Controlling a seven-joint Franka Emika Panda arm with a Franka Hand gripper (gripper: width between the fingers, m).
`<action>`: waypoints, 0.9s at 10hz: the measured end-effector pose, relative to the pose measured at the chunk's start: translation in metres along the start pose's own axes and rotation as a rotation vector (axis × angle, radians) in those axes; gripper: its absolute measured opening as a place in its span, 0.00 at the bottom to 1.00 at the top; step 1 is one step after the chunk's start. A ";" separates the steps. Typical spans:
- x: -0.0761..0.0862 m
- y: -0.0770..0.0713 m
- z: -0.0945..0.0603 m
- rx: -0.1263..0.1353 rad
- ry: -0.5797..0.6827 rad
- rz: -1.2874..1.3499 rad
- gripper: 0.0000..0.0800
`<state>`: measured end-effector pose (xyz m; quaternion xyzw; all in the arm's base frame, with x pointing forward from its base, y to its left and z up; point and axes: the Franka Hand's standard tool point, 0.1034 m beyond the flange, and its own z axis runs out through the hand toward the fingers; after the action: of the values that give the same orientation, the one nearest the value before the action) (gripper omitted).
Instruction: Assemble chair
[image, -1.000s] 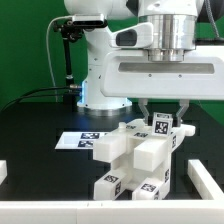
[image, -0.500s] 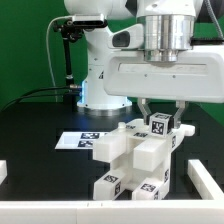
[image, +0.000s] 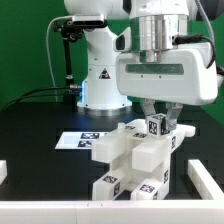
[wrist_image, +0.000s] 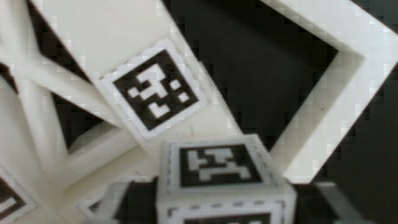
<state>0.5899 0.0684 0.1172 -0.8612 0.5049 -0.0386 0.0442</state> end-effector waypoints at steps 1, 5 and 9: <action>0.000 0.000 0.000 0.000 0.000 -0.011 0.60; 0.004 0.002 0.001 -0.003 -0.001 -0.489 0.80; 0.000 0.002 0.002 -0.005 -0.008 -0.803 0.81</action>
Offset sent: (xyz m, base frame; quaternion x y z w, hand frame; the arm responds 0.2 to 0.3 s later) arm 0.0028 0.0019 0.0039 0.0179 -0.0434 -0.2980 0.9534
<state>0.5884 0.0675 0.1152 -0.9903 0.1281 -0.0481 0.0255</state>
